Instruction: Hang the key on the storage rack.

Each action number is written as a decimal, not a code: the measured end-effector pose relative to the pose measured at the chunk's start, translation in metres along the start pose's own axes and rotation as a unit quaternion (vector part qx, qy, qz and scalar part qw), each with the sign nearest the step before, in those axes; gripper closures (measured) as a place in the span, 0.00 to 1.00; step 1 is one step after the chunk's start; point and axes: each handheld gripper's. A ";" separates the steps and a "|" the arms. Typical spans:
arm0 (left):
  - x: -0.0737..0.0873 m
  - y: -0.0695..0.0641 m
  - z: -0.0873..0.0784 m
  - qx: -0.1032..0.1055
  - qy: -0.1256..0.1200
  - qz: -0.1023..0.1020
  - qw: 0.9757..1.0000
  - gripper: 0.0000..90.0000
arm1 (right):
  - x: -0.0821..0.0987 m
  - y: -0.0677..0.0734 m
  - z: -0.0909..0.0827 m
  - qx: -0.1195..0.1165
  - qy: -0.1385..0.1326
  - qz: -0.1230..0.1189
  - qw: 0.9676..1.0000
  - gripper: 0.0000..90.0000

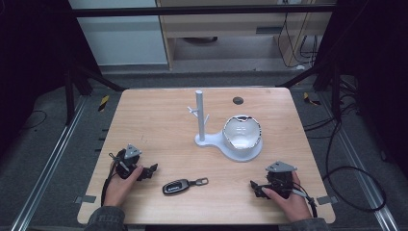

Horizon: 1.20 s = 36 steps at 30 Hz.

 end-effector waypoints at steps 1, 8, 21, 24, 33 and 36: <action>-0.004 0.001 -0.001 0.004 0.003 -0.001 1.000 0.07 | 0.000 0.000 0.000 0.000 -0.001 -0.001 1.000 0.00; -0.041 -0.013 -0.016 0.023 0.050 0.039 0.998 0.07 | 0.000 0.000 0.000 -0.002 0.000 0.001 1.000 0.00; -0.105 -0.062 -0.032 0.041 0.120 0.131 0.983 0.12 | -0.001 -0.003 0.001 -0.001 -0.002 0.001 1.000 0.00; -0.111 -0.071 -0.035 0.046 0.133 0.146 0.979 0.11 | -0.001 -0.003 0.001 -0.001 -0.002 0.000 1.000 0.00; -0.125 -0.087 -0.031 0.065 0.154 0.191 0.967 0.09 | -0.002 -0.003 0.002 0.000 -0.001 0.002 1.000 0.00; -0.125 -0.096 -0.026 0.057 0.165 0.220 0.960 0.08 | -0.002 -0.003 0.002 0.000 -0.002 -0.001 1.000 0.01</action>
Point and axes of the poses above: each handheld gripper's, and its own axes: z roughly forward along the jaws, x roughly out of its underside, y roughly to its left, and after that the axes turned 3 degrees about x, right-handed
